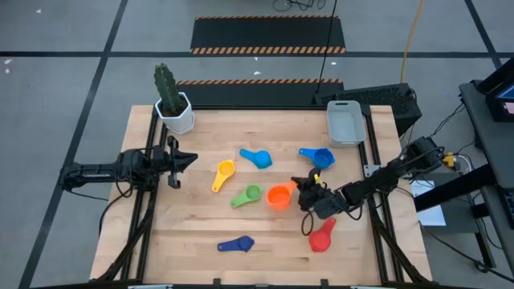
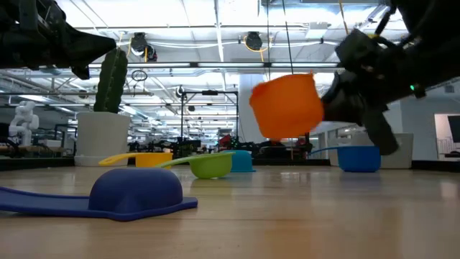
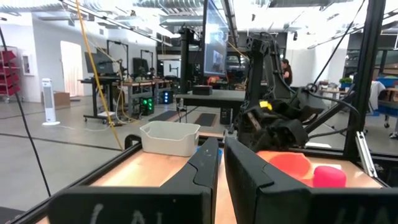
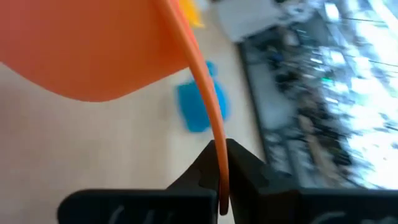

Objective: Nest measuring cups in basket
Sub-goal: Move the orange measuring cup to the top center of the table

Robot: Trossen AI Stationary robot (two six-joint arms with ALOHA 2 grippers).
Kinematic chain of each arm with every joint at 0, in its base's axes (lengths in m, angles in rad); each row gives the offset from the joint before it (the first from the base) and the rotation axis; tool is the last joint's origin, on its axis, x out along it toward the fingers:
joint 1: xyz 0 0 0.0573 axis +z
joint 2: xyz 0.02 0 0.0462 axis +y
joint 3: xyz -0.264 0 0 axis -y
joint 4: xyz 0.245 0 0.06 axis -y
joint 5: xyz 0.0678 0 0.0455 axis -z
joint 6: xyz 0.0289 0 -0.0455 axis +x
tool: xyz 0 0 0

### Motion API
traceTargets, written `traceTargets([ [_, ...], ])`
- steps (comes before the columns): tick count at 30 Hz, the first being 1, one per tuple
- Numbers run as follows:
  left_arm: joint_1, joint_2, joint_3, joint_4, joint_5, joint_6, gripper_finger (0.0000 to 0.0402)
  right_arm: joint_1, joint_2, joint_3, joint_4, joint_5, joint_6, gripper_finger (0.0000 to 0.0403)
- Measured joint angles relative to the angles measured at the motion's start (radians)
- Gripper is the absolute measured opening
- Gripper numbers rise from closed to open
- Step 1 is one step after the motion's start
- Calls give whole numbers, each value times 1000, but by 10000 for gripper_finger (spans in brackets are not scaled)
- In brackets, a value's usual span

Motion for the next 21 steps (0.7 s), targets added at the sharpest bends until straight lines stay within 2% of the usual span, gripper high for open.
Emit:
traceTargets([
  [4, 0, 0, 0, 32, -1, 0, 33, -12, 0, 50, -9, 152, -56, 2],
  [7, 0, 0, 0, 69, -1, 0, 33, -39, 0, 73, -8, 208, -81, 2],
  [15, 0, 7, 0, 87, -28, -16, 33, -181, -1, 78, 87, 129, -76, 2],
  [21, -1, 109, 0, 96, -45, -51, 33, -310, -1, 110, 96, 113, -94, 2],
])
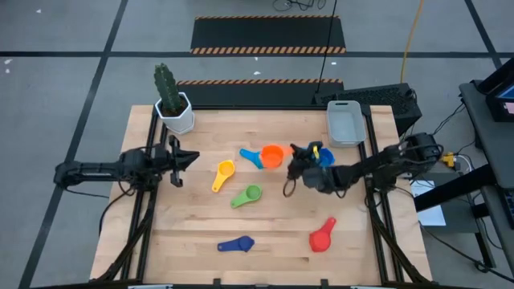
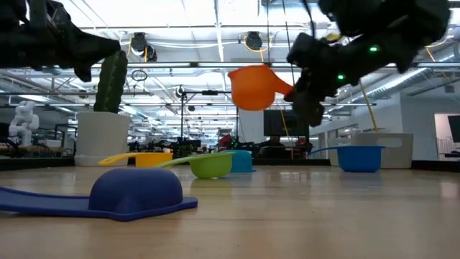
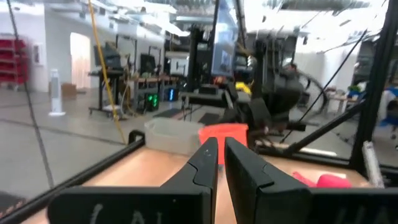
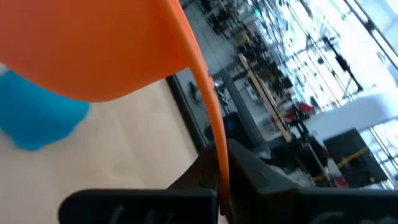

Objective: Nest measuring cups in basket
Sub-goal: Move the orange measuring cup to the top center of the table

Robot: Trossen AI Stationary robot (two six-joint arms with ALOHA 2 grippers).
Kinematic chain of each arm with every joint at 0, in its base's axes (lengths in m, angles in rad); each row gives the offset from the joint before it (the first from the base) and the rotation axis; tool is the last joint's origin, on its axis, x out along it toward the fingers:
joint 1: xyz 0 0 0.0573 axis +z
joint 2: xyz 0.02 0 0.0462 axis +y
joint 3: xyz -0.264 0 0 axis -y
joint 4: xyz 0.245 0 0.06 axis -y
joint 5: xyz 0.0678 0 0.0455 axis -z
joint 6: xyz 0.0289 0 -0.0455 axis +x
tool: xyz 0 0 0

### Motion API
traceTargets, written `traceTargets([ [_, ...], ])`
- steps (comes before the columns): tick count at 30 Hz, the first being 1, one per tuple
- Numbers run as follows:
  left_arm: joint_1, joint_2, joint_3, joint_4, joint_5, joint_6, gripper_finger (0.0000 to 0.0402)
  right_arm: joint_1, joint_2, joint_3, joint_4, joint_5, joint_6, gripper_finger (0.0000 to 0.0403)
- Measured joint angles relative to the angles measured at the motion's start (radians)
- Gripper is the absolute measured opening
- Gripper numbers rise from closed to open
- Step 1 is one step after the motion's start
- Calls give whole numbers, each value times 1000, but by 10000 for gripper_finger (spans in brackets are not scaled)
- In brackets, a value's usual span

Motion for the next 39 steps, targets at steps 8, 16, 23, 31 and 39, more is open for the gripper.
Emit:
traceTargets([
  [8, 0, 172, 0, 78, -7, 0, 33, -231, 0, 94, 1, -319, -20, 2],
  [16, 2, 256, 10, 207, -25, 104, 33, -418, 0, 121, -20, -436, -8, 2],
  [23, 17, 316, 134, 205, -25, 215, 33, -519, 1, 121, -68, -542, 69, 2],
  [31, 30, 483, 253, 106, -25, 142, 33, -546, 109, 121, 46, -672, 141, 2],
  [39, 31, 661, 296, 112, -32, 138, 33, -454, 212, 143, 68, -549, 20, 2],
])
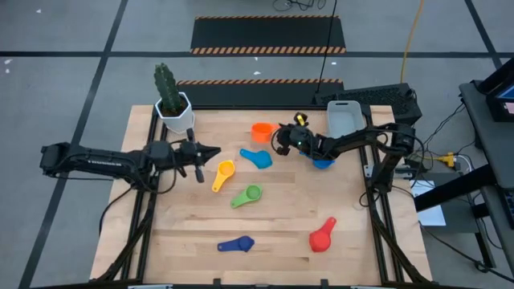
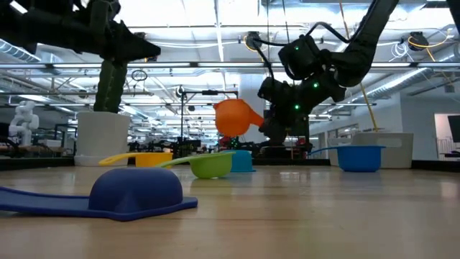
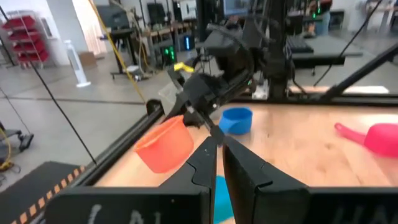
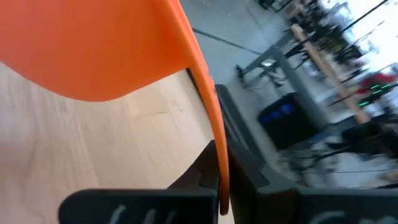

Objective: Nest measuring cups in basket
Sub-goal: Move the orange measuring cup to the top center of the table

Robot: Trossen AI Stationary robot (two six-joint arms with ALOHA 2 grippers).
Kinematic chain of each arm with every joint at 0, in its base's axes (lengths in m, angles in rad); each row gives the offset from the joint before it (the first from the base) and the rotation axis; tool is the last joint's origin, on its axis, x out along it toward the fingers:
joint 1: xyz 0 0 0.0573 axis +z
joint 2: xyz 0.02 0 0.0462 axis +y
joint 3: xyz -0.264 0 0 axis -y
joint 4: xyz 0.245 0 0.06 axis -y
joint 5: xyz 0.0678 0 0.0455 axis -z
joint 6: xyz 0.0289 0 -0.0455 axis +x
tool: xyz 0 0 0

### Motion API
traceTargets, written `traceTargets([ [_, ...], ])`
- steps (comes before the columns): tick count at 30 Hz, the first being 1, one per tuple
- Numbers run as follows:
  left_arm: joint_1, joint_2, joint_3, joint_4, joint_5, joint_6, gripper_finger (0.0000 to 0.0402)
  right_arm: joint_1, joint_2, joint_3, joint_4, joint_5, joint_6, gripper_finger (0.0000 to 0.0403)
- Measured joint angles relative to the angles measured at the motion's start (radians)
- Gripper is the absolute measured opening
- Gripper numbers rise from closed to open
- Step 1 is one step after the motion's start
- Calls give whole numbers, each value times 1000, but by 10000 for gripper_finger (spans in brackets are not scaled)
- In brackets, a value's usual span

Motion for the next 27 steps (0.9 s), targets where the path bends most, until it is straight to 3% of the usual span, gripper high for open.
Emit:
traceTargets([
  [4, 0, 59, 16, 4, -1, 0, 33, 30, 21, 17, -5, 86, -81, 2],
  [16, 10, 187, 16, 3, -45, 31, 33, 131, 30, 72, -41, 182, -176, 2],
  [22, 10, 207, 16, 27, -45, 42, 33, 145, 52, 125, -127, 423, -261, 2],
  [27, 5, 206, 17, 92, -41, 39, 33, 105, 102, 122, -177, 422, -211, 2],
])
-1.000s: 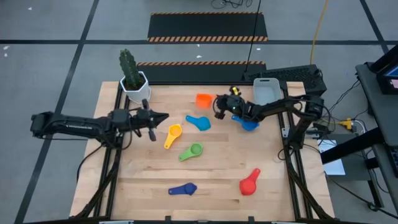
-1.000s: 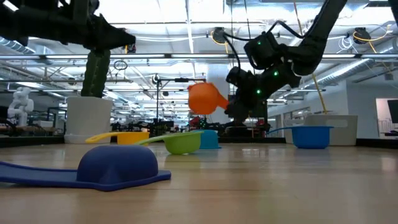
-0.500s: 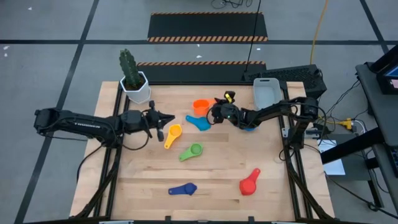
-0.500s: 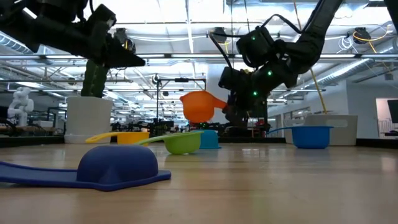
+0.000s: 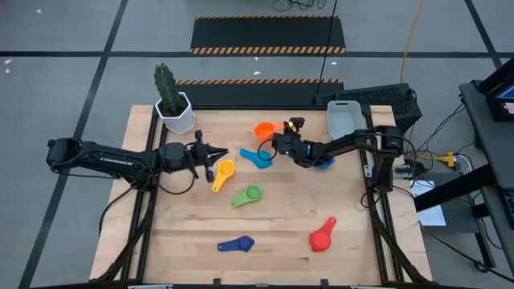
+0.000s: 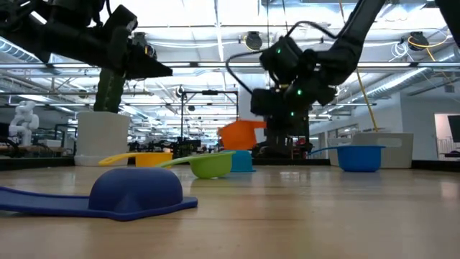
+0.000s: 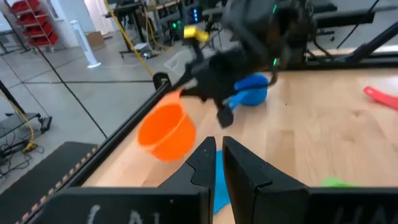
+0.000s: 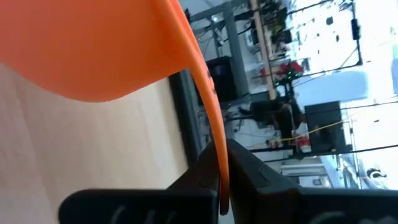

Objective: Nest measuring cups in basket
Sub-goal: Move the orange measuring cup to the top center of the table

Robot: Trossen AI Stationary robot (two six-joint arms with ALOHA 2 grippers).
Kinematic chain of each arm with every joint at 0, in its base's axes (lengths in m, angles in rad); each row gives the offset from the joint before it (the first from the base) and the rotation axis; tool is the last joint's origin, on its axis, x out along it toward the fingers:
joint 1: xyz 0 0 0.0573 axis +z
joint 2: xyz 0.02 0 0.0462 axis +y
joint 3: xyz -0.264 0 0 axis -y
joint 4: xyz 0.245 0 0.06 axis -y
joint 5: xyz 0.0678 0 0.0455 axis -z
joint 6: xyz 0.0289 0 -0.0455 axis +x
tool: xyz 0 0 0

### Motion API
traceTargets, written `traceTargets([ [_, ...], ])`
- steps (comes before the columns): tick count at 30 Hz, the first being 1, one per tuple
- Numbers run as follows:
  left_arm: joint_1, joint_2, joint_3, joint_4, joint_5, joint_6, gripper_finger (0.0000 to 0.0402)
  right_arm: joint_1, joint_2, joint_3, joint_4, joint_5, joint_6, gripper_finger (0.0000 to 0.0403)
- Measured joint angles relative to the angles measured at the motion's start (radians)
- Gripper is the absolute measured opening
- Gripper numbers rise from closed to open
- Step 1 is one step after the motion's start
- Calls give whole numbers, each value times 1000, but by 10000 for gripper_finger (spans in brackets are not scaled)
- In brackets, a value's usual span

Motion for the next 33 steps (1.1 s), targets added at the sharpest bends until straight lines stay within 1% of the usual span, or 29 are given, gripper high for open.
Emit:
traceTargets([
  [6, -18, 0, 0, 27, 8, 10, 33, -5, 67, 5, 50, 22, -53, 2],
  [11, -15, 0, 0, 27, 8, 15, 33, -5, 93, 5, 66, -19, -69, 2],
  [14, -15, 0, 0, 20, 8, 16, 33, -5, 96, 6, 70, -21, -86, 8],
  [19, -15, 0, 0, 20, 7, 27, 33, -5, 96, 6, 55, -23, -81, 42],
  [24, -15, 0, 0, 11, 5, 27, 33, 3, 96, 6, 52, -24, -47, 88],
  [29, -15, 0, 0, 11, 5, 27, 33, 17, 85, 6, -27, -49, 18, 126],
  [31, -15, 0, 0, 11, 5, 25, 33, 18, 77, 6, -65, -52, 43, 138],
  [33, -15, 0, 0, 11, 5, 24, 33, 17, 65, 6, -102, -79, 81, 146],
])
